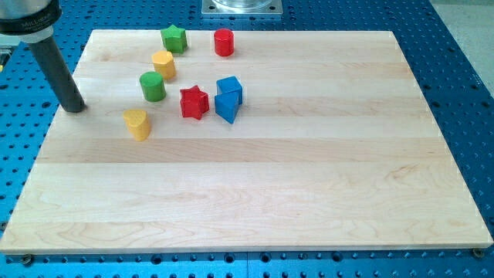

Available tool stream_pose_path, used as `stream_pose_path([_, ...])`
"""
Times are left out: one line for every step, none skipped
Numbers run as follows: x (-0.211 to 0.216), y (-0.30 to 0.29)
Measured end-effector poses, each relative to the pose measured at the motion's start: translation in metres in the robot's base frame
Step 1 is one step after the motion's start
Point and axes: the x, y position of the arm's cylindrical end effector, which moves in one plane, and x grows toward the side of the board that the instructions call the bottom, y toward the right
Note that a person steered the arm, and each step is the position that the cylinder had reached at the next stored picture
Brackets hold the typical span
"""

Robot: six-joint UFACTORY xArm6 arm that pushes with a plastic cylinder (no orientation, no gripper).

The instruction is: Move the yellow hexagon to the left of the green star

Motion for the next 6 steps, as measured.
stream_pose_path([0.0,-0.001])
stream_pose_path([0.032,-0.001])
stream_pose_path([0.08,-0.001])
stream_pose_path([0.097,-0.001])
stream_pose_path([0.104,-0.006])
stream_pose_path([0.104,-0.006])
